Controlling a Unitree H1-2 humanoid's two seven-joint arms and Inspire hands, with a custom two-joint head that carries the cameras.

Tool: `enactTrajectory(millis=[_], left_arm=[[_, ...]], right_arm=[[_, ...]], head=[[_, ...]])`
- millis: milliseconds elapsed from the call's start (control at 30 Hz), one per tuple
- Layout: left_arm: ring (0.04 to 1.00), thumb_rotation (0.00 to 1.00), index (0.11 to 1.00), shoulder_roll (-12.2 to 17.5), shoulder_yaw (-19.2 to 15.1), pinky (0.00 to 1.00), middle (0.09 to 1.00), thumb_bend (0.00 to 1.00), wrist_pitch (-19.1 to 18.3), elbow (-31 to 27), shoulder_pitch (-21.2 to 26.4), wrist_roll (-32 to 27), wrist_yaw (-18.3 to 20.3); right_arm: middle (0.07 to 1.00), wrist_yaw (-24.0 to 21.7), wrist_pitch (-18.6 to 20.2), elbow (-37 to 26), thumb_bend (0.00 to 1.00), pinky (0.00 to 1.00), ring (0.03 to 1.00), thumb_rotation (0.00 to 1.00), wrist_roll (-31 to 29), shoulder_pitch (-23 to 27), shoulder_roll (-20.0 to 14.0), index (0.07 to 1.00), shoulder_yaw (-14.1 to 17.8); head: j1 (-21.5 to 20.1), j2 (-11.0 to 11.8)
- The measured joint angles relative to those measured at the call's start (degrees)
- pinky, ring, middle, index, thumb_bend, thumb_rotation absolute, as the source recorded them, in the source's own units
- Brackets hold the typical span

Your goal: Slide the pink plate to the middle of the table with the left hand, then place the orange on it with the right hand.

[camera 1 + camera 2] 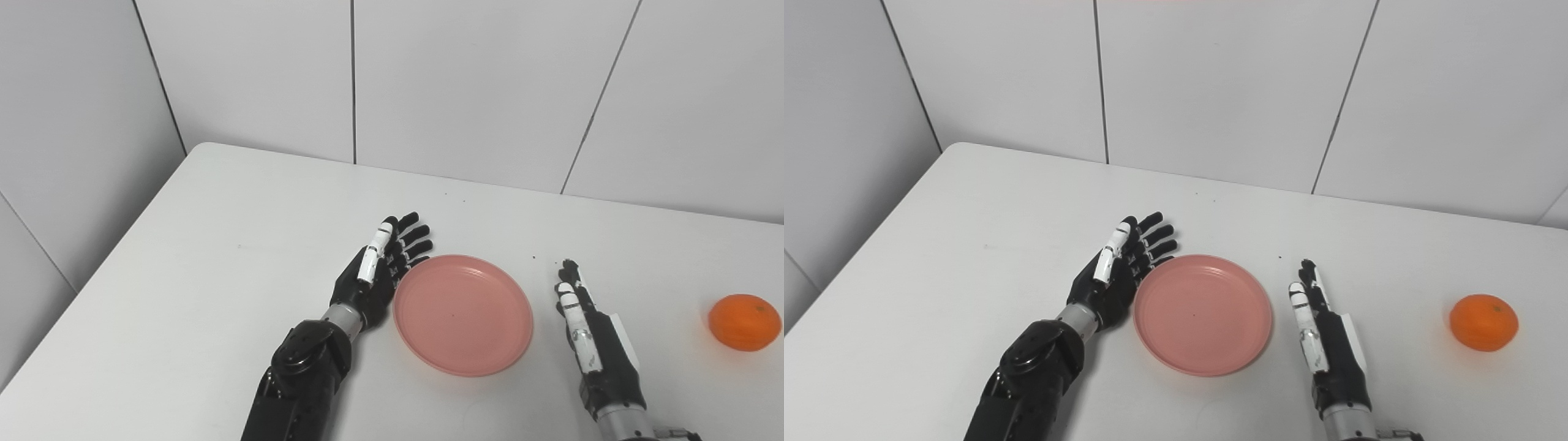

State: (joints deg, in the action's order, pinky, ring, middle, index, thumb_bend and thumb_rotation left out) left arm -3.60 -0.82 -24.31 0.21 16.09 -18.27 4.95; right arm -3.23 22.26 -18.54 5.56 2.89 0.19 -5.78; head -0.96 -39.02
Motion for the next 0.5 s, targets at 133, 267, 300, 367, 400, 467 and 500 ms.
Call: enactTrajectory(millis=[133, 267, 300, 367, 400, 467, 500], left_arm=[[0.893, 1.00, 0.895, 0.73, -0.10, 0.89, 0.902, 0.36, 0.20, -0.33, -0.37, 0.02, 0.35], [0.892, 1.00, 0.893, 1.06, -0.23, 0.89, 0.899, 0.35, 0.72, -0.51, -0.64, 1.01, 0.32], [0.894, 1.00, 0.892, 1.13, -0.33, 0.89, 0.899, 0.35, 0.79, -0.51, -0.66, 1.07, 0.33], [0.895, 1.00, 0.893, 1.32, -0.64, 0.89, 0.899, 0.35, 0.89, -0.50, -0.69, 1.05, 0.45], [0.893, 1.00, 0.892, 1.37, -0.79, 0.89, 0.898, 0.35, 0.90, -0.49, -0.70, 0.97, 0.59], [0.891, 1.00, 0.893, 1.41, -1.49, 0.89, 0.897, 0.34, 0.90, -0.44, -0.72, 0.44, 0.74], [0.890, 1.00, 0.893, 1.42, -1.82, 0.89, 0.896, 0.34, 0.90, -0.42, -0.72, 0.34, 0.79]], right_arm=[[0.992, 0.02, 0.92, -0.01, 0.18, 1.00, 0.974, 1.00, 1.06, 0.06, 0.15, 1.000, 0.00], [0.985, 0.10, 0.94, 0.03, 0.21, 1.00, 0.970, 1.00, 1.74, 0.08, 0.31, 0.999, 0.03], [0.983, 0.19, 0.94, 0.05, 0.22, 1.00, 0.969, 1.00, 1.86, 0.10, 0.47, 0.996, 0.03], [0.981, 0.59, 0.93, 0.11, 0.23, 1.00, 0.968, 1.00, 2.06, 0.14, 0.87, 0.994, 0.03], [0.980, 0.85, 0.93, 0.14, 0.23, 1.00, 0.966, 1.00, 2.22, 0.17, 1.02, 0.992, 0.03], [0.977, 1.48, 0.93, 0.15, 0.23, 0.99, 0.961, 1.00, 2.59, 0.36, 1.30, 0.989, 0.03], [0.967, 1.64, 0.93, 0.15, 0.22, 0.97, 0.946, 1.00, 2.81, 0.49, 1.40, 0.980, 0.02]], head=[[-0.53, 0.00], [-5.96, 0.44], [-7.29, 0.70], [-8.26, 0.88], [-10.10, 1.31], [-11.25, 1.75], [-11.26, 1.76]])
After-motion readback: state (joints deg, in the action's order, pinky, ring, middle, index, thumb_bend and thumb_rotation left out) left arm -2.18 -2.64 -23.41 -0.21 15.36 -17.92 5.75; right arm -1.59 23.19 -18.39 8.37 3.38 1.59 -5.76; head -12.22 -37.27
